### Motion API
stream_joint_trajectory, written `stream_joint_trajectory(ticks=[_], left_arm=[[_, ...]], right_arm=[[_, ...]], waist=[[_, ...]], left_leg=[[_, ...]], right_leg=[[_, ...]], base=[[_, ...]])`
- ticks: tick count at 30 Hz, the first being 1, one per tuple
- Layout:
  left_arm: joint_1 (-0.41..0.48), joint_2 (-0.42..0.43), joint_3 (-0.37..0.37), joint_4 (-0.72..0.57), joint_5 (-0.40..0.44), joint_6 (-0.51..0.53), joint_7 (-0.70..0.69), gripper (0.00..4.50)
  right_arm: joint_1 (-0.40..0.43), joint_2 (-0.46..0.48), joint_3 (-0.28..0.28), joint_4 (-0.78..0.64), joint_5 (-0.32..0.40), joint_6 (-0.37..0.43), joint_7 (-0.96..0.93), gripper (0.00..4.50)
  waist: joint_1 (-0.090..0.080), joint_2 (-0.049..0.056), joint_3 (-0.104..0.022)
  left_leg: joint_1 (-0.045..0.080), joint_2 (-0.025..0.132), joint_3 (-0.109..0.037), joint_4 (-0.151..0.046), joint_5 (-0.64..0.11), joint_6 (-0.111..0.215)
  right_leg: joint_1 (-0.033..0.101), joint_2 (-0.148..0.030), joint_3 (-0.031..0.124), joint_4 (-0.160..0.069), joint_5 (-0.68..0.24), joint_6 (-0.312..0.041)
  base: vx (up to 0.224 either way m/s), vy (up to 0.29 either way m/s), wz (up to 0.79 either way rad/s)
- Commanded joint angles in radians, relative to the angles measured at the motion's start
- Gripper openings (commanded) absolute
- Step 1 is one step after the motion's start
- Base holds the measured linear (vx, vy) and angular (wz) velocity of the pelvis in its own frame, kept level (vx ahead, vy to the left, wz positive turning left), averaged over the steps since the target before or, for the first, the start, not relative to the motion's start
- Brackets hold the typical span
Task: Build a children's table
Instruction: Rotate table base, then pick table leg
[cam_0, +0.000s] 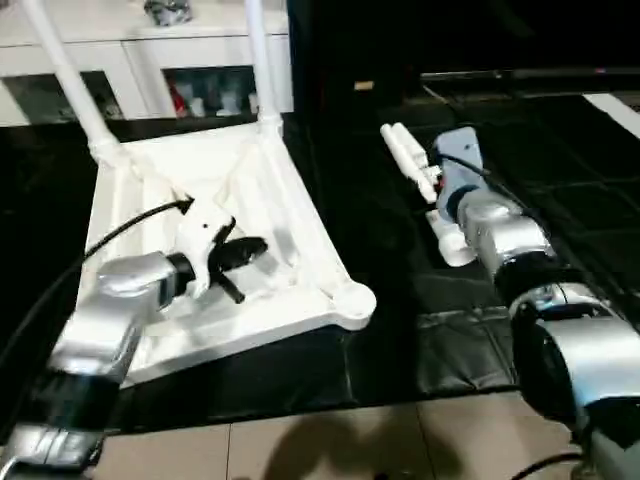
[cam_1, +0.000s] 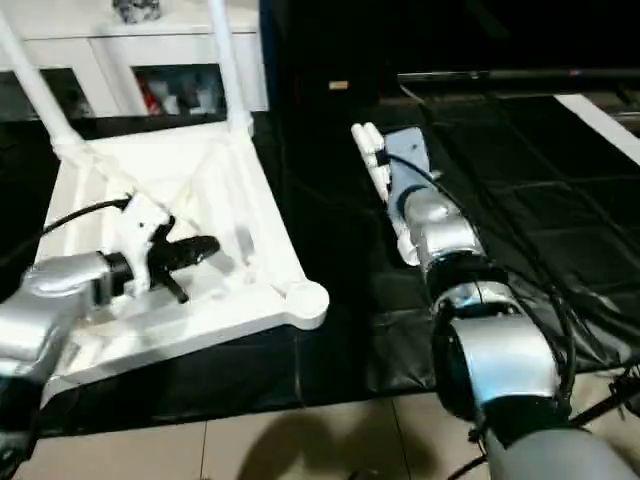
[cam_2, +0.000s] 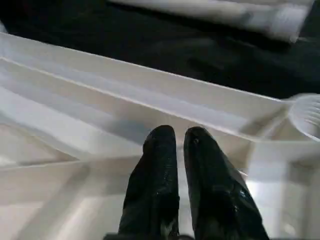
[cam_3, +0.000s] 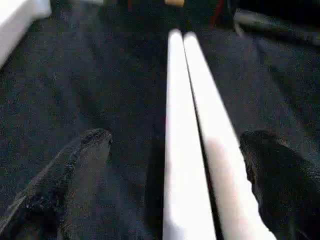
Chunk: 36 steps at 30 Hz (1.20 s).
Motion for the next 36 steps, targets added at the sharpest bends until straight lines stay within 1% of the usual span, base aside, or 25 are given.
stream_joint_trajectory(ticks=[1,2,3,4,5,9,10,11,12,14,15,16,17,20,22,24,25,26,27,28,29,30,32,33,36], left_arm=[[0.026,0.023,-0.004,-0.083,-0.025,0.054,-0.031,0.77],[0.041,0.032,-0.006,-0.121,-0.039,0.082,-0.039,0.82],[0.054,0.04,-0.008,-0.154,-0.05,0.106,-0.044,0.82],[0.063,0.047,-0.01,-0.184,-0.061,0.133,-0.047,0.97],[0.071,0.051,-0.01,-0.204,-0.069,0.149,-0.049,1.11],[0.085,0.055,-0.011,-0.23,-0.071,0.168,-0.039,1.33],[0.09,0.058,-0.013,-0.24,-0.072,0.178,-0.036,1.5],[0.094,0.06,-0.013,-0.25,-0.074,0.189,-0.036,1.5],[0.096,0.061,-0.013,-0.255,-0.076,0.196,-0.036,1.68],[0.1,0.065,-0.016,-0.265,-0.078,0.206,-0.039,1.72],[0.103,0.068,-0.018,-0.272,-0.08,0.213,-0.04,1.89],[0.105,0.07,-0.019,-0.28,-0.083,0.221,-0.041,1.89],[0.107,0.072,-0.02,-0.287,-0.086,0.23,-0.041,2.01],[0.109,0.076,-0.026,-0.293,-0.089,0.241,-0.046,2.25],[0.108,0.078,-0.033,-0.295,-0.09,0.249,-0.053,2.45],[0.107,0.083,-0.041,-0.298,-0.094,0.256,-0.06,2.52],[0.107,0.083,-0.041,-0.298,-0.094,0.256,-0.06,2.6],[0.109,0.086,-0.045,-0.302,-0.097,0.259,-0.065,2.6],[0.11,0.087,-0.048,-0.305,-0.1,0.263,-0.069,2.68],[0.11,0.088,-0.051,-0.308,-0.101,0.265,-0.07,2.88],[0.111,0.087,-0.053,-0.311,-0.102,0.269,-0.071,2.88],[0.111,0.086,-0.054,-0.312,-0.101,0.27,-0.071,2.97],[0.112,0.087,-0.056,-0.313,-0.101,0.27,-0.072,3.1],[0.111,0.086,-0.056,-0.314,-0.103,0.271,-0.072,3.1],[0.113,0.088,-0.058,-0.319,-0.109,0.276,-0.076,3.31]], right_arm=[[-0.038,-0.003,0.002,0.038,-0.02,0.041,-0.011,4.5],[-0.047,-0.004,0.004,0.061,-0.025,0.05,-0.017,4.5],[-0.054,-0.004,0.003,0.079,-0.026,0.061,-0.019,4.5],[-0.059,-0.003,0.002,0.095,-0.026,0.068,-0.012,4.5],[-0.061,-0.001,0.002,0.105,-0.025,0.076,0.001,4.5],[-0.057,0.002,0.004,0.124,-0.031,0.108,0.017,4.5],[-0.055,0.002,-0.001,0.131,-0.028,0.125,0.024,4.5],[-0.054,0.001,-0.005,0.136,-0.025,0.138,0.03,4.5],[-0.054,0.0,-0.007,0.139,-0.024,0.144,0.032,4.5],[-0.053,-0.003,-0.006,0.143,-0.026,0.16,0.036,4.5],[-0.052,-0.006,-0.009,0.145,-0.028,0.162,0.027,4.5],[-0.053,-0.009,-0.015,0.147,-0.027,0.164,0.019,4.5],[-0.054,-0.012,-0.023,0.15,-0.024,0.17,0.014,4.5],[-0.052,-0.019,-0.021,0.153,-0.028,0.186,0.022,4.5],[-0.049,-0.023,-0.013,0.156,-0.035,0.213,0.051,4.5],[-0.045,-0.027,-0.006,0.158,-0.039,0.239,0.078,4.5],[-0.045,-0.027,-0.006,0.158,-0.039,0.239,0.078,4.2],[-0.041,-0.029,-0.001,0.16,-0.042,0.251,0.097,4.2],[-0.037,-0.031,0.004,0.162,-0.046,0.262,0.115,4.13],[-0.033,-0.032,0.005,0.164,-0.045,0.275,0.134,4.01],[-0.027,-0.033,0.003,0.166,-0.045,0.293,0.152,4.01],[-0.023,-0.034,0.001,0.166,-0.045,0.298,0.154,3.76],[-0.019,-0.035,-0.004,0.167,-0.041,0.307,0.151,3.65],[-0.017,-0.035,-0.007,0.167,-0.039,0.312,0.153,3.65],[-0.011,-0.034,-0.015,0.167,-0.032,0.322,0.159,3.27]], waist=[[0.003,0.001,-0.068],[0.003,0.001,-0.068],[0.003,-0.004,-0.066],[0.003,-0.002,-0.067],[0.004,-0.008,-0.065],[0.006,-0.008,-0.062],[0.007,-0.009,-0.061],[0.007,-0.008,-0.062],[0.007,-0.008,-0.061],[0.007,-0.007,-0.062],[0.007,-0.007,-0.064],[0.007,-0.007,-0.063],[0.007,-0.006,-0.064],[0.007,-0.005,-0.065],[0.007,-0.005,-0.065],[0.007,-0.004,-0.064],[0.008,-0.003,-0.064],[0.008,-0.002,-0.064],[0.008,-0.003,-0.064],[0.008,-0.004,-0.064],[0.009,-0.004,-0.064],[0.008,-0.005,-0.064],[0.011,-0.005,-0.065],[0.01,-0.01,-0.065],[0.011,-0.008,-0.063]], left_leg=[[0.005,-0.015,0.018,-0.061,-0.221,0.011],[0.005,-0.015,0.018,-0.061,-0.221,0.011],[0.004,-0.015,0.019,-0.062,-0.226,0.012],[0.004,-0.015,0.019,-0.06,-0.228,0.009],[0.002,-0.016,0.02,-0.06,-0.233,0.012],[0.003,-0.017,0.019,-0.06,-0.255,0.008],[0.003,-0.016,0.019,-0.06,-0.258,0.006],[0.002,-0.017,0.018,-0.06,-0.256,0.004],[0.002,-0.016,0.017,-0.06,-0.258,0.003],[0.002,-0.017,0.017,-0.059,-0.257,-0.001],[0.002,-0.017,0.017,-0.058,-0.249,-0.002],[0.001,-0.017,0.017,-0.059,-0.245,-0.002],[0.003,-0.017,0.017,-0.058,-0.244,-0.001],[0.001,-0.018,0.018,-0.056,-0.228,0.003],[0.001,-0.019,0.019,-0.055,-0.232,0.005],[0.002,-0.019,0.019,-0.055,-0.239,0.006],[0.001,-0.017,0.018,-0.056,-0.242,0.004],[0.002,-0.017,0.018,-0.055,-0.244,0.004],[0.002,-0.017,0.018,-0.055,-0.248,0.002],[0.001,-0.017,0.018,-0.055,-0.246,0.002],[0.001,-0.016,0.018,-0.055,-0.243,0.002],[0.001,-0.017,0.018,-0.054,-0.243,0.004],[0.0,-0.017,0.018,-0.053,-0.227,0.006],[-0.001,-0.017,0.019,-0.053,-0.227,0.006],[0.003,-0.016,0.018,-0.054,-0.249,0.001]], right_leg=[[0.069,-0.02,0.022,-0.049,-0.193,-0.239],[0.069,-0.02,0.022,-0.049,-0.193,-0.239],[0.067,-0.018,0.022,-0.05,-0.199,-0.239],[0.066,-0.019,0.023,-0.046,-0.197,-0.242],[0.066,-0.018,0.023,-0.048,-0.204,-0.239],[0.063,-0.017,0.023,-0.051,-0.255,-0.219],[0.062,-0.018,0.023,-0.051,-0.263,-0.215],[0.064,-0.018,0.023,-0.05,-0.263,-0.214],[0.063,-0.018,0.023,-0.05,-0.266,-0.212],[0.062,-0.017,0.023,-0.05,-0.265,-0.211],[0.063,-0.018,0.023,-0.048,-0.25,-0.213],[0.063,-0.018,0.023,-0.047,-0.243,-0.215],[0.062,-0.017,0.023,-0.047,-0.237,-0.217],[0.064,-0.016,0.023,-0.045,-0.212,-0.224],[0.065,-0.015,0.022,-0.045,-0.212,-0.228],[0.065,-0.015,0.022,-0.046,-0.219,-0.229],[0.064,-0.016,0.021,-0.046,-0.229,-0.229],[0.064,-0.016,0.021,-0.046,-0.231,-0.231],[0.064,-0.016,0.021,-0.046,-0.231,-0.233],[0.065,-0.016,0.021,-0.046,-0.23,-0.235],[0.066,-0.016,0.021,-0.045,-0.226,-0.236],[0.066,-0.015,0.021,-0.045,-0.224,-0.237],[0.067,-0.017,0.021,-0.044,-0.219,-0.24],[0.067,-0.017,0.021,-0.045,-0.225,-0.238],[0.064,-0.018,0.021,-0.049,-0.266,-0.228]], base=[[0.0,0.0,0.0],[0.0,0.0,0.0],[0.0,0.0,0.0],[0.0,0.0,0.0],[0.0,0.0,0.0],[0.0,0.0,0.0],[0.0,0.0,0.0],[0.0,0.0,0.0],[0.0,0.0,0.0],[0.0,0.0,0.0],[0.0,0.0,0.0],[0.0,0.0,0.0],[0.0,0.0,0.0],[0.0,0.0,0.0],[0.0,0.0,0.0],[0.0,0.0,0.0],[0.0,0.0,0.0],[0.0,0.0,0.0],[0.0,0.0,0.0],[0.0,0.0,0.0],[0.0,0.0,0.0],[0.0,0.0,0.0],[0.0,0.0,0.0],[0.0,0.0,0.0],[0.0,0.0,0.0]])
